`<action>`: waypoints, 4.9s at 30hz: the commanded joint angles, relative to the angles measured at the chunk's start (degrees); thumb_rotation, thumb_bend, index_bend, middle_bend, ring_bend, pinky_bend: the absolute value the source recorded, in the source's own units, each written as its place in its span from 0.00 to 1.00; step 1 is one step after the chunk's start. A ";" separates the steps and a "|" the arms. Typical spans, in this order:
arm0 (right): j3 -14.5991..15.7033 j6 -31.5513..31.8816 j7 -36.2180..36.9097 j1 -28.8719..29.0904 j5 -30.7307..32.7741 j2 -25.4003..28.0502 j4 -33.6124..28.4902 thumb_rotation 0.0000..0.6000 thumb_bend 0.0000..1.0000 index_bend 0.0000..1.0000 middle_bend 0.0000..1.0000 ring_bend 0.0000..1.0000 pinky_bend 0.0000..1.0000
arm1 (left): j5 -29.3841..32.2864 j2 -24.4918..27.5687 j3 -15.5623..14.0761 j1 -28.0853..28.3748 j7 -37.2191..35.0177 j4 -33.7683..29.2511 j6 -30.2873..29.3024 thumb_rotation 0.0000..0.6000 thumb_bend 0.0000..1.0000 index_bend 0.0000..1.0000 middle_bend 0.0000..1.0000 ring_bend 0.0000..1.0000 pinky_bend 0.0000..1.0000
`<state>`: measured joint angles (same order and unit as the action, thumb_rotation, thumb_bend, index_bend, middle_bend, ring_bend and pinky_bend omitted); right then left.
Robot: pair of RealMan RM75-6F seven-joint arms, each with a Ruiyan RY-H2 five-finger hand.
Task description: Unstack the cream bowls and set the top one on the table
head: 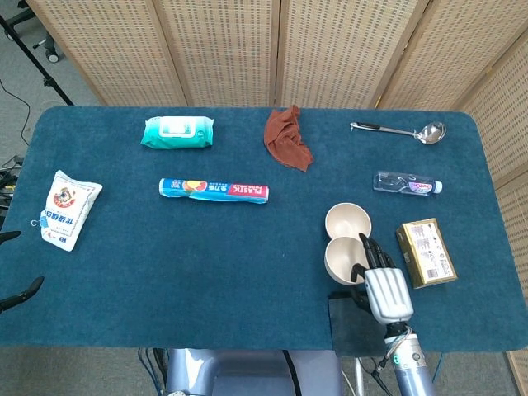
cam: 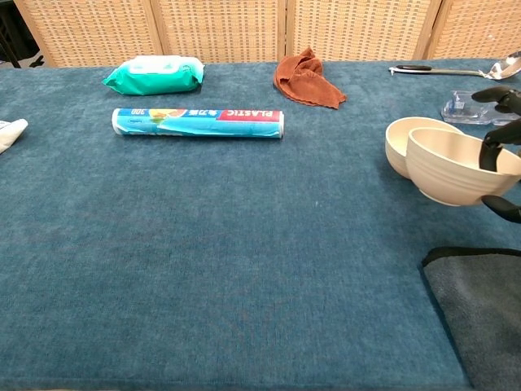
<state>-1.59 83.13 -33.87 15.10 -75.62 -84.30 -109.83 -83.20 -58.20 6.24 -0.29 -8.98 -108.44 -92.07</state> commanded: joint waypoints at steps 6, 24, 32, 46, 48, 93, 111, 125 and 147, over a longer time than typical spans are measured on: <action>-1.94 -1.43 0.65 0.87 1.13 -2.76 2.09 1.00 0.39 0.62 0.00 0.00 0.21 | -0.31 0.17 -0.07 -0.20 -0.16 -0.16 -0.37 1.00 0.18 0.26 0.00 0.00 0.05; -1.82 -1.88 1.76 0.19 2.14 -7.24 4.44 1.00 0.39 0.62 0.00 0.00 0.21 | -0.51 0.33 -0.15 -0.34 -0.45 -0.25 -0.58 1.00 0.18 0.26 0.00 0.00 0.05; -2.09 -1.99 2.19 -0.06 2.21 -8.54 5.13 1.00 0.39 0.62 0.00 0.00 0.21 | -0.76 0.36 -0.20 -0.39 -0.48 -0.28 -0.74 1.00 0.18 0.26 0.00 0.00 0.05; -1.40 -2.94 1.88 -0.42 2.62 -11.00 7.13 1.00 0.39 0.62 0.00 0.00 0.21 | -1.07 0.68 -0.27 -0.65 -0.66 -0.61 -1.20 1.00 0.18 0.26 0.00 0.00 0.05; -1.30 -3.03 2.00 -0.54 2.75 -11.10 7.27 1.00 0.39 0.62 0.00 0.00 0.21 | -1.06 0.71 -0.26 -0.66 -0.66 -0.61 -1.22 1.00 0.18 0.26 0.00 0.00 0.05; -3.82 -2.68 -4.62 -0.60 5.57 -6.25 7.56 1.00 0.34 0.33 0.00 0.00 0.21 | -1.59 0.67 -0.31 -0.94 -0.78 -0.79 -1.85 1.00 0.18 0.26 0.00 0.00 0.05; -5.48 -4.59 -3.65 0.09 8.76 -1.97 12.57 1.00 0.34 0.25 0.00 0.00 0.21 | -1.42 0.73 -0.17 -1.10 -1.09 -0.74 -2.14 1.00 0.18 0.26 0.00 0.00 0.05; -5.57 -0.18 2.29 -2.84 3.94 9.10 8.55 1.00 0.34 0.25 0.00 0.00 0.21 | -0.66 -0.39 -0.23 -0.59 0.70 -0.08 -1.09 1.00 0.18 0.26 0.00 0.00 0.05; -5.60 16.71 22.83 -12.63 -9.32 18.19 12.86 1.00 0.34 0.30 0.08 0.01 0.22 | -0.28 -7.98 0.40 1.00 4.59 5.72 -0.66 1.00 0.18 0.26 0.00 0.00 0.05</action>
<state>-6.33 98.46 -11.98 2.84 -84.09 -66.37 -97.82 -83.33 -65.88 6.50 0.67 -4.43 -102.94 -92.45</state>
